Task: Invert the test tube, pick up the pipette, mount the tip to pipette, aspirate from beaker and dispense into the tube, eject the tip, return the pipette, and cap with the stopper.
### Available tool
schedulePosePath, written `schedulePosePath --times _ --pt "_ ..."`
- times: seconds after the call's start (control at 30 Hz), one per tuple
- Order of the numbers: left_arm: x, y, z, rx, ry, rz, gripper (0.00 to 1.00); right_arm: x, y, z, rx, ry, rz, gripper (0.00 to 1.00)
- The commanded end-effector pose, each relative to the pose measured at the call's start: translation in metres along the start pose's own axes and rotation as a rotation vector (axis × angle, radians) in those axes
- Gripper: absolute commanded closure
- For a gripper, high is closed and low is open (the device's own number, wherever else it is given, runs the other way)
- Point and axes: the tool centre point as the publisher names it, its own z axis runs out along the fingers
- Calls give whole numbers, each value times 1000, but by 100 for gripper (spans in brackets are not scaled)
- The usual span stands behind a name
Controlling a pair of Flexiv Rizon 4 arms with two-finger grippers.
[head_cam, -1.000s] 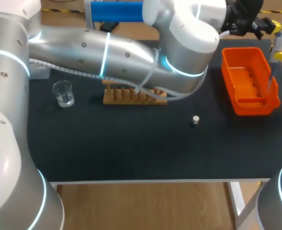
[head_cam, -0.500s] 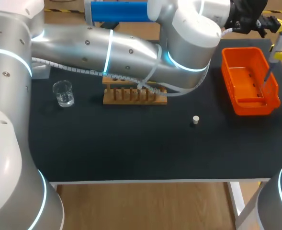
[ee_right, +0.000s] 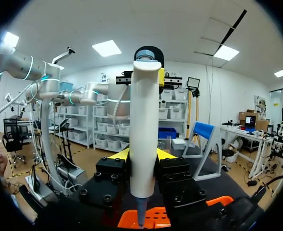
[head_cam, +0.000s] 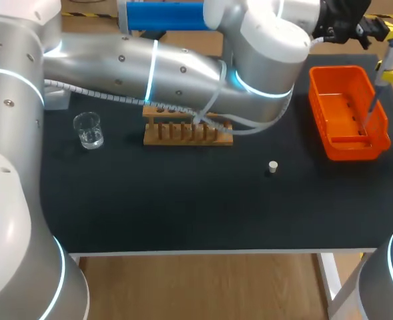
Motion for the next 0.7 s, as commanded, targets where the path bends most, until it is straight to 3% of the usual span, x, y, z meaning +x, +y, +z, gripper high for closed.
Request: schedulePosePath --times 0.03,0.3,0.7 --pt "3 1 -6 57 -18 7 100 0 1 0 4 1 0 100" --pt "3 -5 -13 66 -38 24 100 0 1 0 4 1 0 100" --pt "6 3 -6 65 -16 6 100 0 1 0 4 1 0 100"
